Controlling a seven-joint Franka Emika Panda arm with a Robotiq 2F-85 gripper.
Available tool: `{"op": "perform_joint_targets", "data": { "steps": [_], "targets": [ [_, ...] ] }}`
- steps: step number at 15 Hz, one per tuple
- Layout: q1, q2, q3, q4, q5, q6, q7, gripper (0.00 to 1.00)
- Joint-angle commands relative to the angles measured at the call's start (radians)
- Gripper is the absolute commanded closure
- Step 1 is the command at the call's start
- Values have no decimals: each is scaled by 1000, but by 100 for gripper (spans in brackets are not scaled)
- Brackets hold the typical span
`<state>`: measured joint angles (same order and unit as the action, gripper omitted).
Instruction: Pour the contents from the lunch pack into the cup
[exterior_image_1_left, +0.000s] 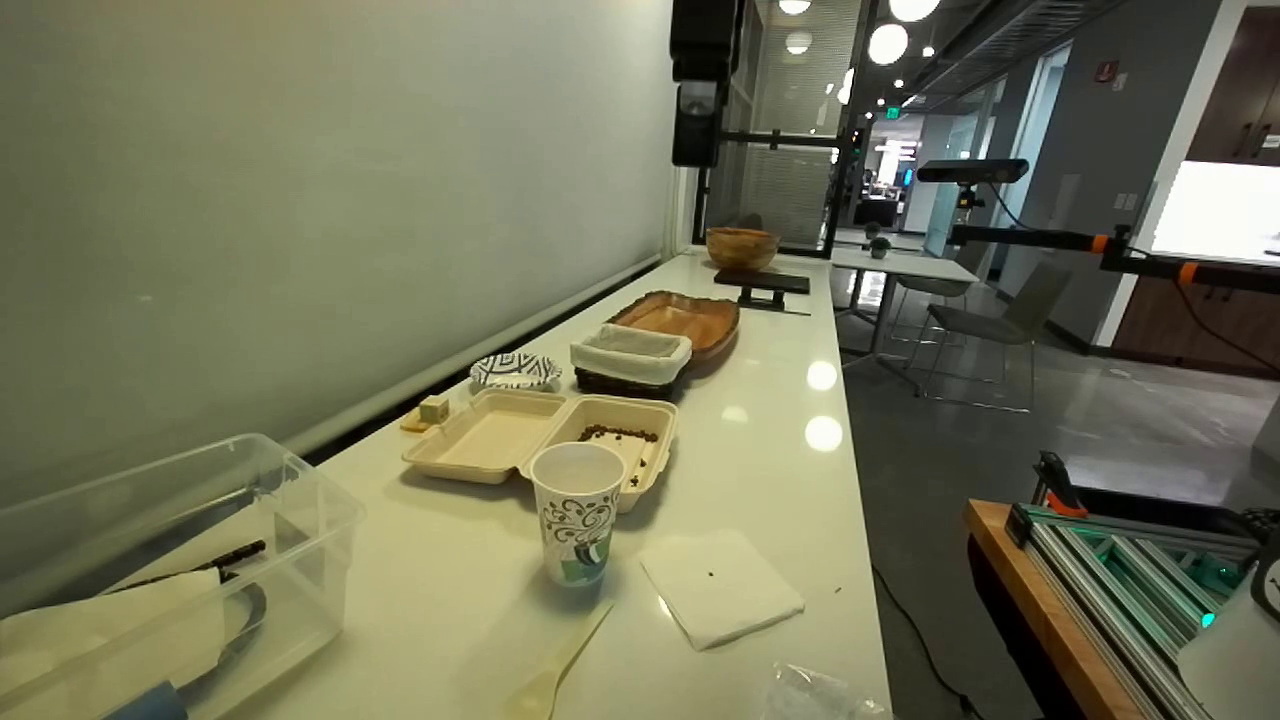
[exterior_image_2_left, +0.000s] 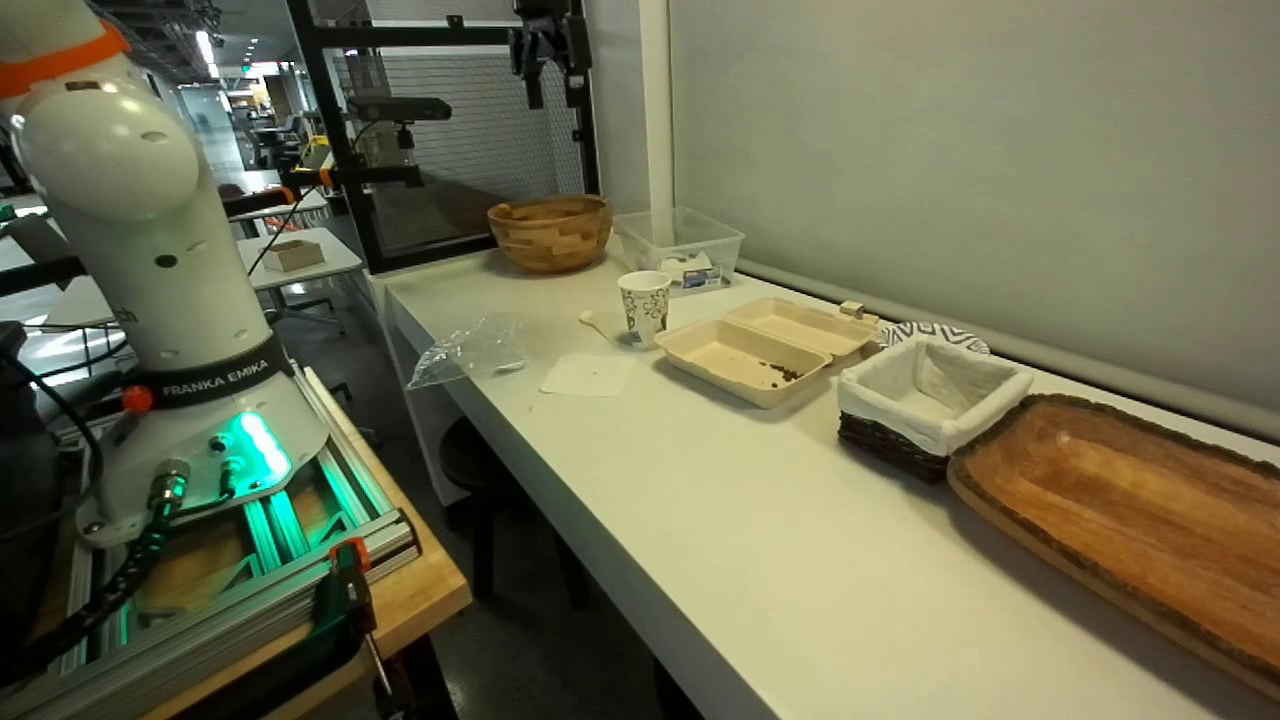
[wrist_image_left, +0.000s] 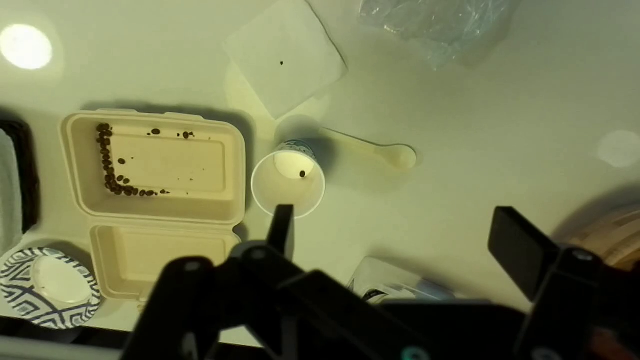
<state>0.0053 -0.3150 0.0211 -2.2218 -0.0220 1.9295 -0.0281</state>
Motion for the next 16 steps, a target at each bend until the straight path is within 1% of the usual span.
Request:
{"op": "perform_joint_targets", "data": {
  "steps": [1, 5, 7, 8, 10, 13, 14, 16],
  "targets": [
    [4, 0, -3, 2, -1, -3, 1, 0],
    [4, 1, -3, 2, -1, -3, 1, 0],
    [3, 19, -30, 4, 22, 4, -64, 0],
    [4, 22, -55, -9, 56, 33, -118, 0],
    [-13, 25, -89, -37, 50, 91, -180, 0],
    [-28, 62, -160, -62, 82, 178, -318, 0],
    [-28, 79, -182, -66, 105, 182, -375, 0],
    [-36, 127, -210, -70, 141, 195, -449, 0]
  ]
}}
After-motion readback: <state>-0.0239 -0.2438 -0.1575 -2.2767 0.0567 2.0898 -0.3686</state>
